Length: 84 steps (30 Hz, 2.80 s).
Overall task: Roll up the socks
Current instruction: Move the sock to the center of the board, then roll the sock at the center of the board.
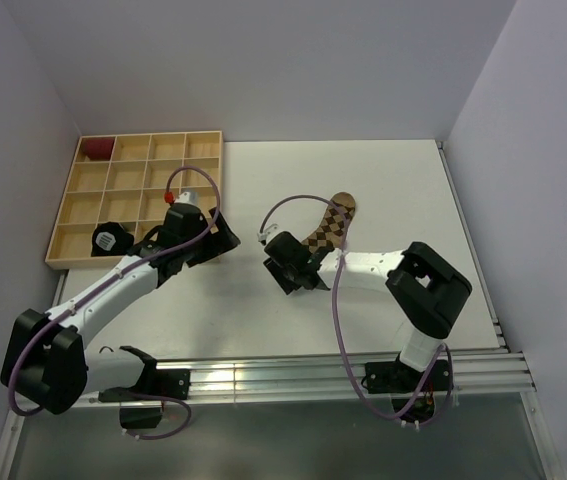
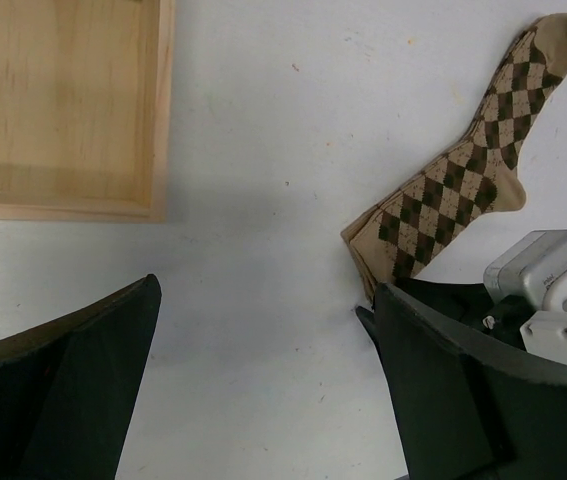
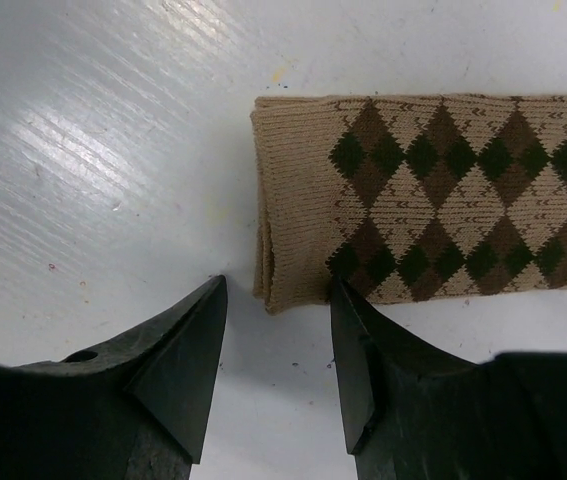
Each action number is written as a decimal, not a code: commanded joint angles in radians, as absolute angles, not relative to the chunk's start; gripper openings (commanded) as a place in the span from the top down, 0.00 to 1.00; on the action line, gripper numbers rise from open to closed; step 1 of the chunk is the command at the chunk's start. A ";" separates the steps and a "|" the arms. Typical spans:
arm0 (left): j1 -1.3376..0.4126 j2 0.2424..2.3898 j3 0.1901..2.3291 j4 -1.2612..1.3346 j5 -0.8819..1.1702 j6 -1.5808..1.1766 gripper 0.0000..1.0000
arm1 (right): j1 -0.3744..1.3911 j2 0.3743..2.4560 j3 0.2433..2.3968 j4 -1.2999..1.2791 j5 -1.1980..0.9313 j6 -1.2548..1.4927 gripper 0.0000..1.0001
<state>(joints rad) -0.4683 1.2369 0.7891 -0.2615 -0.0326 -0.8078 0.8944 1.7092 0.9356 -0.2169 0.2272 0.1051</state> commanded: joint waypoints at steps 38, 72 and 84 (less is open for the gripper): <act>-0.494 1.270 0.782 -0.212 -0.054 -0.816 0.07 | 0.922 1.873 1.081 -0.391 0.246 0.212 0.65; -0.630 1.400 0.793 -0.140 -0.094 -1.045 0.18 | 0.479 1.937 0.827 0.276 -0.891 0.652 1.00; -0.653 1.538 0.781 -0.175 -0.040 -1.035 0.51 | 0.460 1.956 0.825 0.276 -0.877 0.660 1.00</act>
<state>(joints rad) -0.6399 1.5085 0.7670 -0.1795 -0.0650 -1.0378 0.4622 1.9404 0.8349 0.2749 -0.8806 0.6601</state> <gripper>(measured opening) 0.498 0.021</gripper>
